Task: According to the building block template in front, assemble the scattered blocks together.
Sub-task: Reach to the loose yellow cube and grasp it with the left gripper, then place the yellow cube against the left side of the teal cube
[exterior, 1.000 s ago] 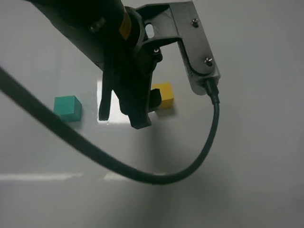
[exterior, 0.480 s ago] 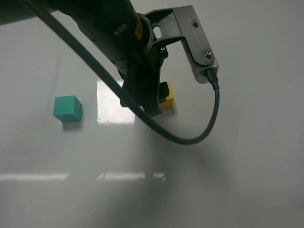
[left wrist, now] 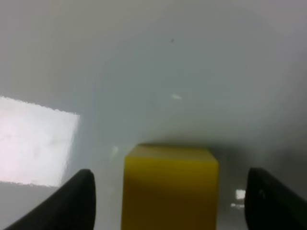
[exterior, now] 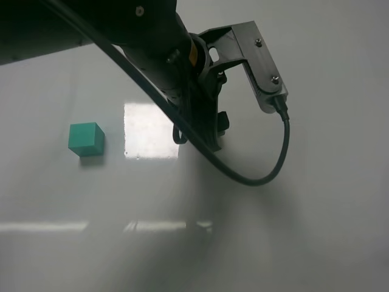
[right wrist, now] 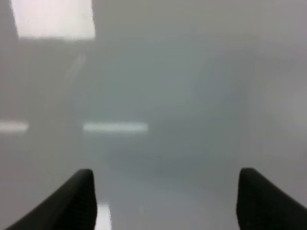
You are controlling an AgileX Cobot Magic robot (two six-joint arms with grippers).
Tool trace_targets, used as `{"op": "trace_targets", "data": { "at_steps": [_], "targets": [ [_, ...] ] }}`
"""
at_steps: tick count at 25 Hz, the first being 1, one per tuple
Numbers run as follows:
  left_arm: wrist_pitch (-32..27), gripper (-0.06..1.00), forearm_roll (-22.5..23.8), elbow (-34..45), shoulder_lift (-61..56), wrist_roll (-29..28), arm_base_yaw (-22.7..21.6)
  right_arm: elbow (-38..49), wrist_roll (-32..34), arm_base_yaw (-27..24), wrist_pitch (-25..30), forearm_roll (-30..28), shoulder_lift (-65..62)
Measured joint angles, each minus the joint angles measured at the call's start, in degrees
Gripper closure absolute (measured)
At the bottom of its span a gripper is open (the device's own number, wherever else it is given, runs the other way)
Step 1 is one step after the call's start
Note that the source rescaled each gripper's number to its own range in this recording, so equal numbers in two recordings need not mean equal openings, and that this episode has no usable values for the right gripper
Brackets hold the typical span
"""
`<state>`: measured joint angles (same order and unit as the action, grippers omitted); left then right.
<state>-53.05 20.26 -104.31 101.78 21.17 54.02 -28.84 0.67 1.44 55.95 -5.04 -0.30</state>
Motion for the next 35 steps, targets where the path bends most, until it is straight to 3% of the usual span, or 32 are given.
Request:
{"op": "trace_targets", "data": {
  "at_steps": [21,23,24,25,32,35],
  "targets": [
    [3.2,0.48,-0.4,-0.1,3.4,0.1,-2.4,0.0,0.0,0.0,0.0,0.0,0.0],
    [3.3,0.60,-0.6,-0.1,3.4,0.1,-2.4,0.0,0.0,0.0,0.0,0.0,0.0],
    [3.3,0.74,-0.7,-0.1,3.4,-0.1,-2.4,0.0,0.0,0.0,0.0,0.0,0.0],
    [3.3,0.94,-1.1,-0.1,3.4,-0.1,-2.4,0.0,0.0,0.0,0.0,0.0,0.0],
    [2.6,0.94,-1.4,-0.2,3.4,0.2,-2.5,0.0,0.0,0.0,0.0,0.0,0.0],
    [-1.0,0.94,-2.0,-2.3,3.5,2.3,-2.3,0.0,0.0,0.0,0.0,0.0,0.0]
  ]
}}
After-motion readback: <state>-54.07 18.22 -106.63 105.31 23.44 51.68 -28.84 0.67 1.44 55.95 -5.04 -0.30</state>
